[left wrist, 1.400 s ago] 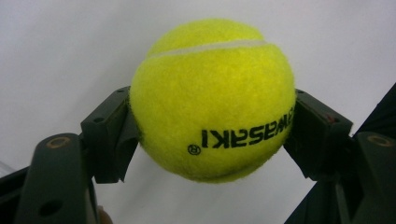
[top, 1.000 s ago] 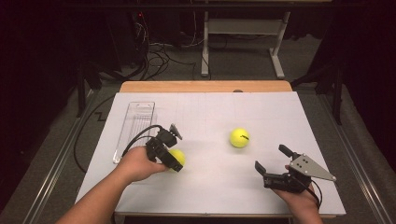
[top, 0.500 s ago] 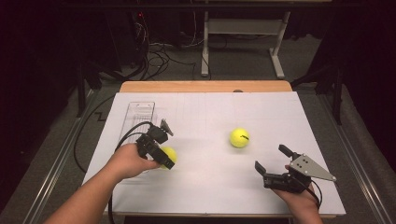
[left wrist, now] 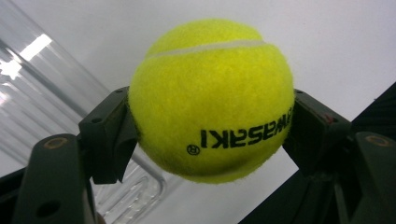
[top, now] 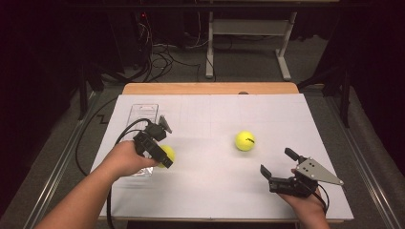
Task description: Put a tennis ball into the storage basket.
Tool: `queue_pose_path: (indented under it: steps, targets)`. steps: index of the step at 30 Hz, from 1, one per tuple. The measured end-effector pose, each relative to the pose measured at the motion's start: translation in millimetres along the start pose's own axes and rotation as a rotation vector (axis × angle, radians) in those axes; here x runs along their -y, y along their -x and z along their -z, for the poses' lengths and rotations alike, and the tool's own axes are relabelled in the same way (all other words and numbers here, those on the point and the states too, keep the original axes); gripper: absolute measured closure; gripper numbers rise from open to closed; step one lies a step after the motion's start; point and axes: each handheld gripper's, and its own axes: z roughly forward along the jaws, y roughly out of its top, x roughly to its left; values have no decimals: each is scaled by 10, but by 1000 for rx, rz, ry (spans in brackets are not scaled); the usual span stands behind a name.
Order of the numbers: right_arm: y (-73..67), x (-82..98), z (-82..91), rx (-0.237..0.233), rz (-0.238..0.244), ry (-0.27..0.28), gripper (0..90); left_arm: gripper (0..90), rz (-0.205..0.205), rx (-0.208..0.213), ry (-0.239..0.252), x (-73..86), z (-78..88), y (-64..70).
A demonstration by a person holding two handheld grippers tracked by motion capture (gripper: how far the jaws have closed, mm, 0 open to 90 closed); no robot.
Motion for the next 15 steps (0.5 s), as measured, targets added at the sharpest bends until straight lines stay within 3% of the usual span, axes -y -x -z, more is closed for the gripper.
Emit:
queue_pose_path:
  steps: [15]
  targets:
    - [4,-3,5,3,1,6,2,264,38,12,7,-71,160,-133]
